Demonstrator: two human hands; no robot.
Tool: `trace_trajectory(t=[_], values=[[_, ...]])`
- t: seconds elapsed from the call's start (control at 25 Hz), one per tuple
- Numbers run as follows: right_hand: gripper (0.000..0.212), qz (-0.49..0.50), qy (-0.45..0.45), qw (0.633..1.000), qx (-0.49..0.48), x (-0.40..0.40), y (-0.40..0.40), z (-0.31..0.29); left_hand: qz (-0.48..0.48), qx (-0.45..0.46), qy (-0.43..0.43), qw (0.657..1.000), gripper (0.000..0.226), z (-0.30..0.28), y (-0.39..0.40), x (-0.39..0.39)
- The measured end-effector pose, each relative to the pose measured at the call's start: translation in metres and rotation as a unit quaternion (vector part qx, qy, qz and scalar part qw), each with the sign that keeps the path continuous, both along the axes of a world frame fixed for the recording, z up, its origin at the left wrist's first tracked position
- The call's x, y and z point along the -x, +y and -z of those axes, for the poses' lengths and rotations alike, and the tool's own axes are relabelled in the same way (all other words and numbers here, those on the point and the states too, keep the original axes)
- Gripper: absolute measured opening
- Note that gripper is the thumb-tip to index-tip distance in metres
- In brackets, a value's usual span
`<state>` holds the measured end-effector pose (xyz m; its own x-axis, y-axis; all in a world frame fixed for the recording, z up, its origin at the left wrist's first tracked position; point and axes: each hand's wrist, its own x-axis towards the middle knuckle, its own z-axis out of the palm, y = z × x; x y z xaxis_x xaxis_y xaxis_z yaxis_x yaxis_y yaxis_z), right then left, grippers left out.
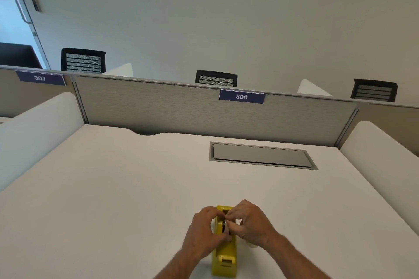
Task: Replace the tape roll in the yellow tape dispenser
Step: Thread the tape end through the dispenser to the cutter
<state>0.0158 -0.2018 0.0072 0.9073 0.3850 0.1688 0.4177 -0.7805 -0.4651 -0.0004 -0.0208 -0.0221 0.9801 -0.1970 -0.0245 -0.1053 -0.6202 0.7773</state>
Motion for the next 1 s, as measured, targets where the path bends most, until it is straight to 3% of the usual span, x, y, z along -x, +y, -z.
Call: trace_trajectory(t=[0.2,0.56,0.8,1.0], values=[[0.036,-0.004,0.004,1.0,0.009,0.0027,-0.0005,0.0026,-0.009,-0.008,-0.002,1.0,0.051,-0.0014,-0.003,0.0006],[0.024,-0.002,0.003,1.0,0.002,-0.0011,-0.0021,0.0011,-0.008,0.002,0.007,1.0,0.054,-0.0022,-0.0016,0.0015],[0.042,0.0,0.001,0.999,0.035,0.0018,-0.0027,0.0032,-0.004,-0.011,0.004,1.0,0.055,-0.0031,-0.0022,0.0033],[0.031,-0.005,0.017,1.0,0.003,0.0001,-0.0029,0.0,-0.014,-0.022,0.0,1.0,0.054,-0.0053,-0.0028,0.0031]])
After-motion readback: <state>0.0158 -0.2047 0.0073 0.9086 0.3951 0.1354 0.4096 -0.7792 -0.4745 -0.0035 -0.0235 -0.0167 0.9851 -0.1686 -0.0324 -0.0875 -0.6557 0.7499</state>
